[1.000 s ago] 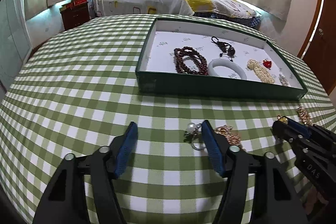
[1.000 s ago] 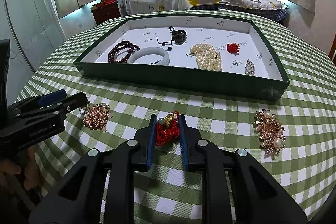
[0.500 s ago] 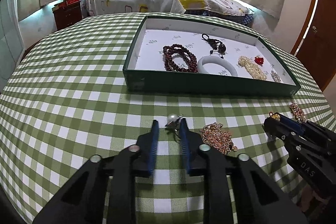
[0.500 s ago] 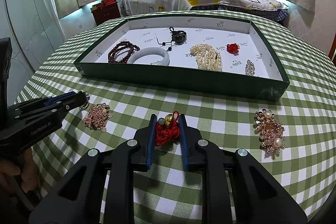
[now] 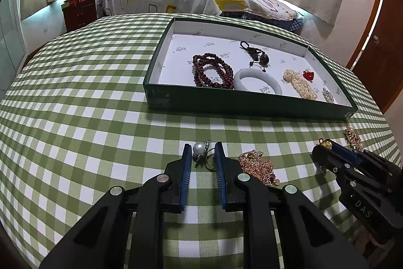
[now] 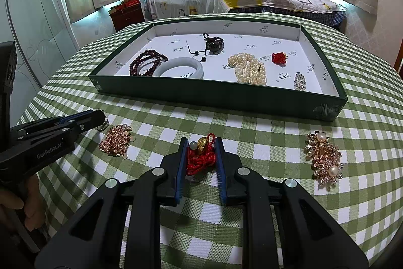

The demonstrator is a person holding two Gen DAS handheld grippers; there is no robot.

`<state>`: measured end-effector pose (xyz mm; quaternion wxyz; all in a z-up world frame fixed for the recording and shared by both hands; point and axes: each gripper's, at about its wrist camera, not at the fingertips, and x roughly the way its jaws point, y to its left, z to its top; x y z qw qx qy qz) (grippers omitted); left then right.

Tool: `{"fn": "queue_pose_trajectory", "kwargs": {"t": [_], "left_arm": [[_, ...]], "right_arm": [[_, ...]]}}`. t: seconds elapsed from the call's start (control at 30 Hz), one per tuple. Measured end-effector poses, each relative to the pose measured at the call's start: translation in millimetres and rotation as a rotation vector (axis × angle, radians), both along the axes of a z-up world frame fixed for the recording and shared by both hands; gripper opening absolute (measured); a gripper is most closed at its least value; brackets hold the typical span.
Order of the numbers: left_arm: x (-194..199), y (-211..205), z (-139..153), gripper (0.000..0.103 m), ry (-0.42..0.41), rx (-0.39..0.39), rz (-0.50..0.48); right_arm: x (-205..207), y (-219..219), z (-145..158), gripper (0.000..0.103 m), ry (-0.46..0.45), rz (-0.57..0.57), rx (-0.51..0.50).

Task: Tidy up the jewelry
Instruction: 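Lower the left tool onto the pearl ring and close it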

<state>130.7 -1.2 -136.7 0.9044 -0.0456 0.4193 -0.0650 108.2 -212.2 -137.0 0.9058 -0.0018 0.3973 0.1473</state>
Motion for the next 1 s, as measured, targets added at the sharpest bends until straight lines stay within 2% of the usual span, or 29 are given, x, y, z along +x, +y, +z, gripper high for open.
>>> {"fn": "queue_pose_trajectory", "kwargs": {"t": [0.13,1.0], "left_arm": [[0,1,0,0.015,-0.003,-0.001,0.007],[-6,2,11,0.014,-0.04,0.015,0.003]], "right_arm": [[0,0,0,0.021,-0.001,-0.001,0.0],[-2,0,0,0.02,-0.008,-0.006,0.004]]}}
